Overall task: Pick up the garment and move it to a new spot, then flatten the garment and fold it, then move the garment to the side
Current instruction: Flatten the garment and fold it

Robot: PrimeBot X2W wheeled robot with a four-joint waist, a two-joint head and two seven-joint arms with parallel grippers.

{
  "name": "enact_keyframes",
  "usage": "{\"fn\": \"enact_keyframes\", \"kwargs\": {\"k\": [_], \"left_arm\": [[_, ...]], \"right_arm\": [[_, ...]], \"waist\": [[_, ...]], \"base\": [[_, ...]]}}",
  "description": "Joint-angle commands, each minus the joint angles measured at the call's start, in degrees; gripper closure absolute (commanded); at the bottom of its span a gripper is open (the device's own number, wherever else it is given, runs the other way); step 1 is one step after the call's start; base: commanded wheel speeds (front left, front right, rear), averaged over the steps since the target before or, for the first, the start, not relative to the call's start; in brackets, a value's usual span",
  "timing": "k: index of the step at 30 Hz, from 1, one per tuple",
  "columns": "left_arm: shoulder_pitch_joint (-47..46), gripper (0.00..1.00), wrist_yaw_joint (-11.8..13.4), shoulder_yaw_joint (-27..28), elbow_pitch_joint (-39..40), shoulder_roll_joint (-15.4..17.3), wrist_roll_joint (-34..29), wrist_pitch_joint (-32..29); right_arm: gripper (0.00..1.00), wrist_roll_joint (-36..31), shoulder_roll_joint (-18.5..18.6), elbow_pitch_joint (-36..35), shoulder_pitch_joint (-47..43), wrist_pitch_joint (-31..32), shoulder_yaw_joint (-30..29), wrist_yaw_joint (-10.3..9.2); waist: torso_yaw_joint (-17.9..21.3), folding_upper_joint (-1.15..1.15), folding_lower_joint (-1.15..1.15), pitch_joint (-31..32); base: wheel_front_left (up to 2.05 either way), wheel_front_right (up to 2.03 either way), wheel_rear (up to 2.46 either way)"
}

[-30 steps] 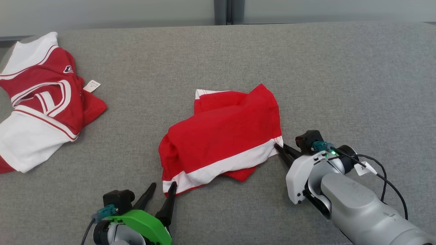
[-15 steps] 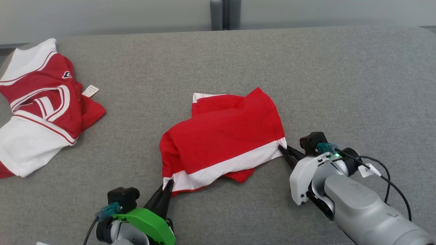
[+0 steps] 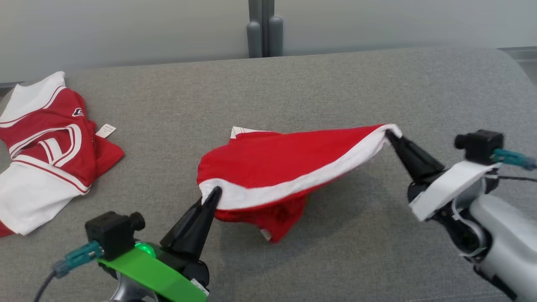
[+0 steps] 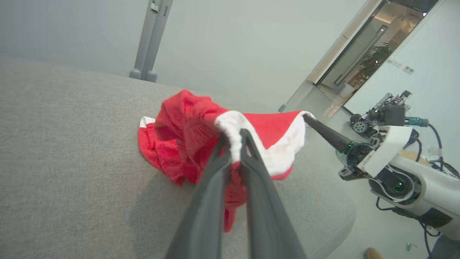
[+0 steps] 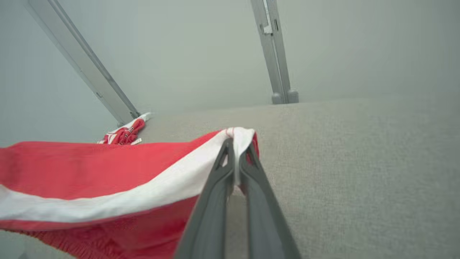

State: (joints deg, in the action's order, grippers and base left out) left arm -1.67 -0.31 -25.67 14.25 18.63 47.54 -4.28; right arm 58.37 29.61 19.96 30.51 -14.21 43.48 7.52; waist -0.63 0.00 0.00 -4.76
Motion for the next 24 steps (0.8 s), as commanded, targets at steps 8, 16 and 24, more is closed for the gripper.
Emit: {"fn": "enact_keyframes", "kwargs": {"k": [8, 16, 24], "left_arm": [[-6.80, 1.00, 1.86, 4.00, 18.74, 3.41, 9.71, -10.59], [-39.47, 1.00, 2.61, 6.42, 3.37, 1.68, 11.09, -21.22], [-70.95, 1.00, -0.04, 6.27, -25.68, -0.77, -1.17, -14.12]], "right_arm": [[1.00, 10.81, 11.18, -25.04, -3.59, 5.91, -16.11, -0.04], [1.00, 7.42, 4.50, -21.46, 17.29, 16.34, -24.43, -0.03], [1.00, -8.32, -11.32, 1.83, 47.07, 13.37, -30.45, -0.03]], "waist": [[2.70, 0.00, 0.00, -6.48], [1.46, 0.00, 0.00, -22.91], [2.21, 0.00, 0.00, -31.51]], "base": [[0.00, 0.00, 0.00], [0.00, 0.00, 0.00], [0.00, 0.00, 0.00]]}}
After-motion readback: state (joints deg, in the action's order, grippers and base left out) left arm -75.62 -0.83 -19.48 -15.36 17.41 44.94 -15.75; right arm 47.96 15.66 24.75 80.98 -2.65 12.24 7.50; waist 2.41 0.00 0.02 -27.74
